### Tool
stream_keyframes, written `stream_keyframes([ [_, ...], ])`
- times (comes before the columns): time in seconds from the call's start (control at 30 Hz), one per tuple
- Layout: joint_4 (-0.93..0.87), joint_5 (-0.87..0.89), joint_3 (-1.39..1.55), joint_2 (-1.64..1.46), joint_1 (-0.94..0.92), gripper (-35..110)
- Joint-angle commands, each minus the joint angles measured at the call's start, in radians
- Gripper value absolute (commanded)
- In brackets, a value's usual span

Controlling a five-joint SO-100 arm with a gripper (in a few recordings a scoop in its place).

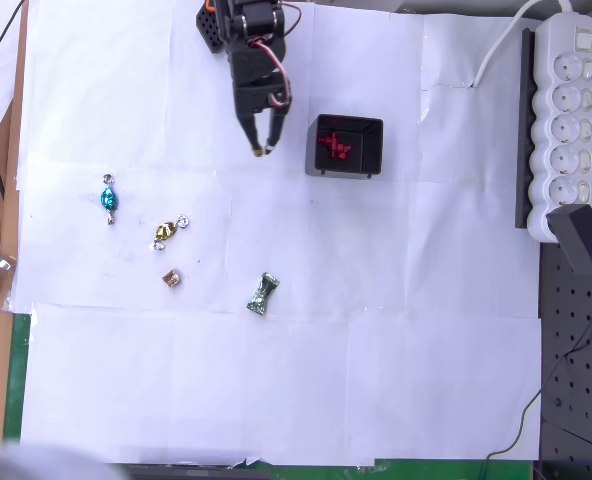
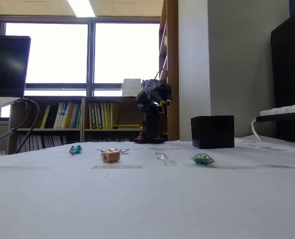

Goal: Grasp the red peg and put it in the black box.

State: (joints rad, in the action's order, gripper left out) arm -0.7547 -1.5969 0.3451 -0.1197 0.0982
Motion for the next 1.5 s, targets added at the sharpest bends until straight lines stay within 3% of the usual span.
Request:
stream_keyframes([
  [0.0,0.021,-0.018,-0.023,0.064,-0.031,0],
  [0.67,-0.091,-0.029,-0.397,0.325,-0.121,0],
  [1.17,-0.675,0.005,-0.405,0.339,-0.118,0],
  [1.47,-0.669,0.072,-0.405,0.342,-0.218,1],
])
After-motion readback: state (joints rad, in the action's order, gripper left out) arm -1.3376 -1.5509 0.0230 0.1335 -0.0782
